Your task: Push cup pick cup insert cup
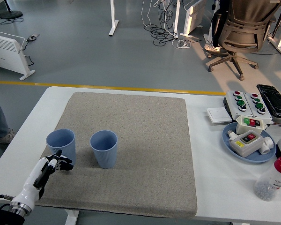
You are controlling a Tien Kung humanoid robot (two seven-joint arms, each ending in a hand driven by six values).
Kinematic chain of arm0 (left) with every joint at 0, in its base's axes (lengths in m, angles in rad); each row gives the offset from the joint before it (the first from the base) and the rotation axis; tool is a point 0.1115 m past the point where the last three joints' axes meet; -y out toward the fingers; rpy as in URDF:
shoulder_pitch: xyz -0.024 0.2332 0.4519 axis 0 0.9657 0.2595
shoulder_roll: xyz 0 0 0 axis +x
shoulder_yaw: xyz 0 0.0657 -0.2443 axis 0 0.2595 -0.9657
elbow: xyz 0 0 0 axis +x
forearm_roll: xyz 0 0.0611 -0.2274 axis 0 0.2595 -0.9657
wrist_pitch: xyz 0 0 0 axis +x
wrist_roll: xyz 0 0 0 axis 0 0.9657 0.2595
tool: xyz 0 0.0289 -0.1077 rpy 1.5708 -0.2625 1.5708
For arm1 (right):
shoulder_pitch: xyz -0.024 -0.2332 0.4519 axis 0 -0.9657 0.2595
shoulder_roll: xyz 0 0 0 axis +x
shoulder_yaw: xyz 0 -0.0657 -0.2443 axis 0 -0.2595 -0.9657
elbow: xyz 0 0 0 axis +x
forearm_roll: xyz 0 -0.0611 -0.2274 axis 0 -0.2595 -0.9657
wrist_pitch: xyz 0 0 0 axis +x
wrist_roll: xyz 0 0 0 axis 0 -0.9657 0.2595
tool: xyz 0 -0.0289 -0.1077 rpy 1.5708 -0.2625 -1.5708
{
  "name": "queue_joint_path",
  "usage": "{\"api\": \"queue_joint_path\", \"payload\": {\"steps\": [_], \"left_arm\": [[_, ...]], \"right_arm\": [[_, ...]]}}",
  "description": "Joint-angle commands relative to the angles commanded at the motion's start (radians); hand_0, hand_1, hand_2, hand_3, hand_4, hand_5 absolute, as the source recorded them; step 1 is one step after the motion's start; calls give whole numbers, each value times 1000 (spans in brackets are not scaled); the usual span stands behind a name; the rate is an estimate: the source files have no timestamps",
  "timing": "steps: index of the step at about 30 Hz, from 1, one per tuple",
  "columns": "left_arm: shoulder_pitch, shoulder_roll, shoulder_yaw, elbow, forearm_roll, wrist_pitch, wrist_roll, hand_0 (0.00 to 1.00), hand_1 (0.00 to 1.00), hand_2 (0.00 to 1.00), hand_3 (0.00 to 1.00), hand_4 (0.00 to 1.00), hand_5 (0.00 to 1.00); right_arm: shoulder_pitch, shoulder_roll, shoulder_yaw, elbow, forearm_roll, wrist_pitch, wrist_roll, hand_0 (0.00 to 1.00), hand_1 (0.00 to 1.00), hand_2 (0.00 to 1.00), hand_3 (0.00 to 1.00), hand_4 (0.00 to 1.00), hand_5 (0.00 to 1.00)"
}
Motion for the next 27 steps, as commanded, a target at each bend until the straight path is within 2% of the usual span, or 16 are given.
{"api": "queue_joint_path", "payload": {"steps": [15,27], "left_arm": [[-40,-14,40,45,0,4,-12,578,529,457,434,564,998],[-61,-27,47,75,-18,35,-38,588,540,456,434,555,998]], "right_arm": [[0,3,2,0,-5,1,-2,671,617,638,590,155,508],[-5,6,8,2,-19,3,-6,670,617,638,590,154,507]]}}
